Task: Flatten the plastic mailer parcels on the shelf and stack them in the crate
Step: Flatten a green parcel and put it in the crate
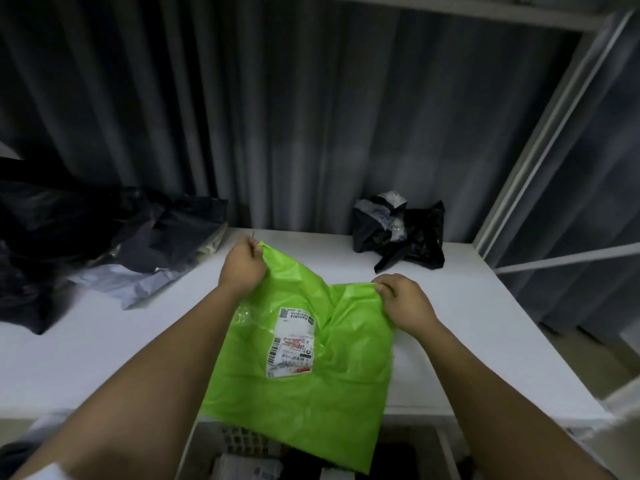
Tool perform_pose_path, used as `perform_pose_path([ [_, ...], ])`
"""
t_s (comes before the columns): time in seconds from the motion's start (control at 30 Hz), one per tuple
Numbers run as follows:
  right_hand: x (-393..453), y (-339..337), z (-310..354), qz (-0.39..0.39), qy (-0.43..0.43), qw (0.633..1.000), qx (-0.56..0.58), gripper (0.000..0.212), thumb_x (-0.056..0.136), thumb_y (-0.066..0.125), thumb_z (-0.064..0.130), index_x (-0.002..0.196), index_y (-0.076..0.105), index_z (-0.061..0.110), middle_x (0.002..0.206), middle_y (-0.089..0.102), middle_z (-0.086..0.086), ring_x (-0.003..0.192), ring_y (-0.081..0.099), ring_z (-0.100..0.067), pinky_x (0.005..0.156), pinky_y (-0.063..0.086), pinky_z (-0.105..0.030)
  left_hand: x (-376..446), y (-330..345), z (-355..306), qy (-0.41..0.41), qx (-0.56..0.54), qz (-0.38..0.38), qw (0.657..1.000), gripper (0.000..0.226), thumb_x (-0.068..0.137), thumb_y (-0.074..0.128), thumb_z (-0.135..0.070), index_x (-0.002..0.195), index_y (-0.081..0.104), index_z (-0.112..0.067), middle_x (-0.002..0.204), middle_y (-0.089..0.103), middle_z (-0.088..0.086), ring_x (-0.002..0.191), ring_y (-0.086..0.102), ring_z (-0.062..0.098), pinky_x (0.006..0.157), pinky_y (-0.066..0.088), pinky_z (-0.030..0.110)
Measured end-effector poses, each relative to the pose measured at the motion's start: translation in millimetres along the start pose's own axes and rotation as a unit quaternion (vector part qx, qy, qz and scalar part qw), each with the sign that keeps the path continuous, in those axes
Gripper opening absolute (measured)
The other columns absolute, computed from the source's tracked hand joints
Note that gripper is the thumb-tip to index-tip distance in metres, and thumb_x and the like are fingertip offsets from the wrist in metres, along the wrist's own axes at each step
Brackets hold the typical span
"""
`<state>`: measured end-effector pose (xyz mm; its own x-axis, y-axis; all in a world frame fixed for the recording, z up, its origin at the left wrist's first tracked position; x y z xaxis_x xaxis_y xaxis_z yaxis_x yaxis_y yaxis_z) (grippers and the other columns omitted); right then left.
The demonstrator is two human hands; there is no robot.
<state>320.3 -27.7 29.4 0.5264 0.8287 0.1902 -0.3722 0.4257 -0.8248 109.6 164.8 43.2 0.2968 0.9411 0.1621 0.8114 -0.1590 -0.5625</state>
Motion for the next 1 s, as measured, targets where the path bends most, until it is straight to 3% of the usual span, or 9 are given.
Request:
perform_pose_path([
  [0.13, -12, -27, 2, -0.101, 0.042, 0.994, -0.028, 0.02, 0.096, 0.048, 0.015, 0.1, 0.068, 0.012, 0.103, 0.067, -0.012, 0.1, 0.059, -0.032, 0.074, 0.041, -0.034, -5, -34, 2, -0.033, -0.041, -0.057, 0.997, 0.003, 0.096, 0.046, -0.01, 0.095, 0.049, -0.01, 0.112, 0.059, 0.024, 0.108, 0.054, 0.034, 0.088, 0.039, 0.034],
  [0.3, -8, -33, 10, -0.143, 0.068, 0.979, -0.128, 0.022, 0.097, 0.044, 0.015, 0.105, 0.064, 0.011, 0.107, 0.064, -0.016, 0.102, 0.055, -0.037, 0.074, 0.042, -0.038, -5, -49, 7, -0.067, -0.001, -0.103, 0.992, 0.02, 0.096, 0.046, -0.013, 0.11, 0.057, -0.002, 0.121, 0.057, 0.023, 0.117, 0.045, 0.041, 0.097, 0.034, 0.037],
  [0.43, 8, -27, 21, -0.198, 0.113, 0.968, -0.102, 0.031, 0.1, 0.04, 0.02, 0.125, 0.055, 0.01, 0.128, 0.053, -0.017, 0.116, 0.043, -0.037, 0.09, 0.038, -0.042, -17, -42, -7, -0.04, 0.016, -0.139, 0.989, 0.034, 0.096, 0.047, -0.013, 0.129, 0.045, -0.006, 0.134, 0.038, 0.024, 0.123, 0.035, 0.043, 0.099, 0.028, 0.039],
  [0.5, 8, -20, 25, -0.213, 0.096, 0.971, -0.059, 0.046, 0.099, 0.044, 0.025, 0.143, 0.039, 0.011, 0.149, 0.032, -0.019, 0.133, 0.028, -0.037, 0.106, 0.028, -0.045, -28, -30, -8, 0.019, 0.038, -0.102, 0.994, 0.05, 0.095, 0.05, -0.016, 0.142, 0.034, -0.009, 0.142, 0.029, 0.024, 0.129, 0.028, 0.041, 0.104, 0.027, 0.042],
  [0.6, -3, 15, 32, -0.098, 0.045, 0.992, -0.072, 0.063, 0.1, 0.036, 0.043, 0.153, 0.008, 0.026, 0.161, -0.006, -0.008, 0.147, -0.006, -0.03, 0.116, 0.001, -0.052, -49, 3, 8, 0.073, 0.131, 0.015, 0.989, 0.059, 0.1, 0.041, -0.032, 0.152, 0.016, -0.019, 0.156, 0.011, 0.015, 0.142, 0.011, 0.032, 0.112, 0.019, 0.048],
  [0.7, -28, 63, 27, 0.039, 0.01, 0.99, -0.134, 0.066, 0.091, 0.011, 0.068, 0.149, -0.011, 0.043, 0.155, -0.027, 0.002, 0.142, -0.028, -0.028, 0.11, -0.016, -0.055, -69, 38, 33, 0.086, 0.222, 0.165, 0.957, 0.062, 0.1, 0.023, -0.051, 0.151, -0.008, -0.035, 0.159, -0.02, 0.002, 0.145, -0.021, 0.027, 0.114, -0.007, 0.055],
  [0.83, -48, 108, 8, 0.08, 0.055, 0.976, -0.192, 0.075, 0.078, -0.005, 0.075, 0.145, -0.019, 0.045, 0.154, -0.03, -0.002, 0.138, -0.032, -0.034, 0.106, -0.02, -0.06, -79, 69, 56, 0.089, 0.298, 0.229, 0.923, 0.068, 0.089, 0.005, -0.068, 0.147, -0.017, -0.042, 0.152, -0.032, 0.003, 0.137, -0.033, 0.031, 0.106, -0.018, 0.063],
  [1.0, -50, 129, 0, 0.11, 0.067, 0.971, -0.201, 0.082, 0.07, -0.013, 0.08, 0.144, -0.021, 0.046, 0.153, -0.03, -0.001, 0.133, -0.034, -0.034, 0.108, -0.015, -0.064, -78, 89, 73, 0.124, 0.345, 0.253, 0.895, 0.094, 0.055, -0.027, -0.084, 0.142, -0.024, -0.047, 0.149, -0.037, 0.003, 0.135, -0.035, 0.034, 0.102, -0.019, 0.068],
])
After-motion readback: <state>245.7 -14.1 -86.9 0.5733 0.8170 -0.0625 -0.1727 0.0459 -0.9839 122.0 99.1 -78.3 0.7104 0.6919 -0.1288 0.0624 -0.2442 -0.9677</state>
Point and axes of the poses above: each hand's wrist, its own x-axis towards the middle knuckle, its own y-axis out of the palm, z = x × y, the point moved 2 cm from there along x, towards the middle knuckle
